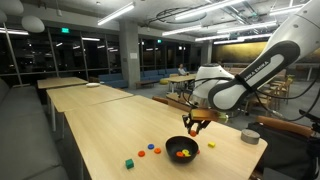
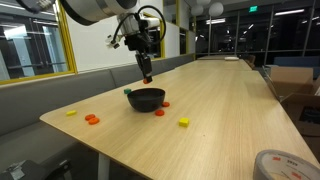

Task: Put some of the discs on the table in the bowl

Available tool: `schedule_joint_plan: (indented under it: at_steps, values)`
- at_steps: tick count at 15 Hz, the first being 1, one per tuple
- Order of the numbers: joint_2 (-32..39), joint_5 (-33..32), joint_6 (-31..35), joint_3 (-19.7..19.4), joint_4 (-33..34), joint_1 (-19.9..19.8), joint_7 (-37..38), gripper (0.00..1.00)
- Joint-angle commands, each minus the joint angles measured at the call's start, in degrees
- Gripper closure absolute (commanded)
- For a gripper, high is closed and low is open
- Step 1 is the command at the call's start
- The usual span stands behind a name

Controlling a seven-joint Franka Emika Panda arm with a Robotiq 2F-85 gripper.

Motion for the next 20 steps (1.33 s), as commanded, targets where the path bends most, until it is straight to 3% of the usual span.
schedule_joint_plan:
  at_steps: [1,3,4,5,9,12,20]
  values:
    - [7.10,0.81,1.30,-0.63,7.41,1.66,-4.80,0.74]
    - [10.38,2.67,1.17,-1.15,10.41,2.69,-8.00,0.74]
    - [11.71,3.92,0.54,-1.34,11.70,3.13,-9.59,0.48]
    - [12.63,5.28,-0.36,-1.52,12.82,3.49,-11.35,0.32]
    - [14.84,9.14,-4.34,-2.15,15.64,4.52,-16.58,0.03]
    - [15.67,8.48,-4.99,-2.58,16.96,5.35,-19.97,0.00]
    - [22.84,7.24,-13.11,-1.35,26.42,8.65,-41.33,0.00]
